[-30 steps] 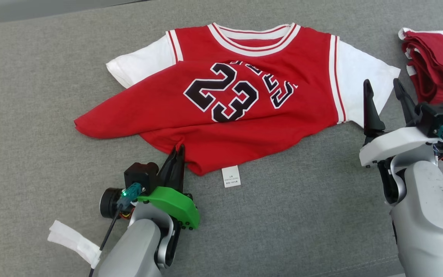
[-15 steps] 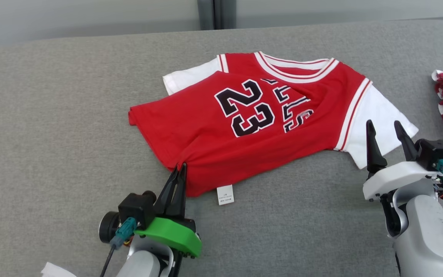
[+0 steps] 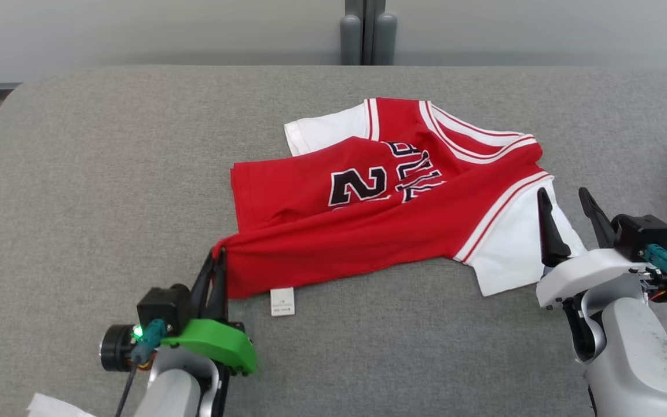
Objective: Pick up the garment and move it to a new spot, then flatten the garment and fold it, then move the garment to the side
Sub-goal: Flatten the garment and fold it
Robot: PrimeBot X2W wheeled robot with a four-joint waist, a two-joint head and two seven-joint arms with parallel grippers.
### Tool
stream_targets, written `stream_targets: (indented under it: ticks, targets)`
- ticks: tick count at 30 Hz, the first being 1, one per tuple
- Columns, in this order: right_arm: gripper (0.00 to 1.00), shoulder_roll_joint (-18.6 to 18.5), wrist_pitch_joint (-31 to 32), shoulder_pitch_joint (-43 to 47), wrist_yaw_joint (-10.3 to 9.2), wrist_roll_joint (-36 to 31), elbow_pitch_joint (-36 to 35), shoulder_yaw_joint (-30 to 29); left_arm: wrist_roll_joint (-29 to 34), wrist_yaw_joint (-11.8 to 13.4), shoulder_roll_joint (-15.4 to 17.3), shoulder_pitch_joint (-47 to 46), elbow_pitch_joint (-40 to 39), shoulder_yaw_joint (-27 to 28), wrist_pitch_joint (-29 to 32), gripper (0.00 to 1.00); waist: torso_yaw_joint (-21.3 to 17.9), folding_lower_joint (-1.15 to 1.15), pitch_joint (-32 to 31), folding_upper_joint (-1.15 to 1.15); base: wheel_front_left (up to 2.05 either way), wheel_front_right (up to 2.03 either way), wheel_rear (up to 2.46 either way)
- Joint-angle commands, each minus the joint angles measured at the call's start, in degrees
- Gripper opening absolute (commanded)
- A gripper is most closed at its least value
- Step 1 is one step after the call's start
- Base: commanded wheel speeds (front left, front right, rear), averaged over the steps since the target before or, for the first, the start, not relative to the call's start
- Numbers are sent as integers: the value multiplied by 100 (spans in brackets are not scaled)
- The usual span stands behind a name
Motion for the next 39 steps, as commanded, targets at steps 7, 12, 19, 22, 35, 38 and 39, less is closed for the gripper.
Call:
stream_targets:
  ticks: [7, 12, 19, 22, 35, 38, 39]
  targets:
    - [100, -29, -24, -107, -7, -66, 11, 101, 276, 21, 137, -785, 1178, 556, -1, 69, -468, 0, 340, 0, 0, 0, 0]
    - [100, -29, -24, -77, -7, 31, 4, 183, 453, 232, 148, -998, 1573, 876, 0, 100, -583, 0, 280, 0, 0, 0, 0]
    - [100, -30, -24, 243, -7, 175, -48, 340, 773, 346, 107, -508, 1087, 1155, 0, 100, -620, 0, -15, 0, 0, 0, 0]
    - [100, -30, -24, 441, -7, 227, -92, 399, 851, 310, 76, -131, 751, 1240, 0, 100, -620, 0, -169, 0, 0, 0, 0]
    - [100, -30, -24, 1212, -7, 360, -78, 527, 463, 321, 25, 1145, -16, 882, 0, 100, -617, 0, -620, 0, 0, 0, 0]
    - [100, -30, -24, 1213, -7, 303, -54, 492, 428, 361, 24, 1162, -79, 810, 0, 100, -613, 0, -582, 0, 0, 0, 0]
    - [100, -30, -24, 1184, -7, 284, -48, 479, 415, 367, 24, 1132, -91, 788, 0, 100, -607, 0, -553, 0, 0, 0, 0]
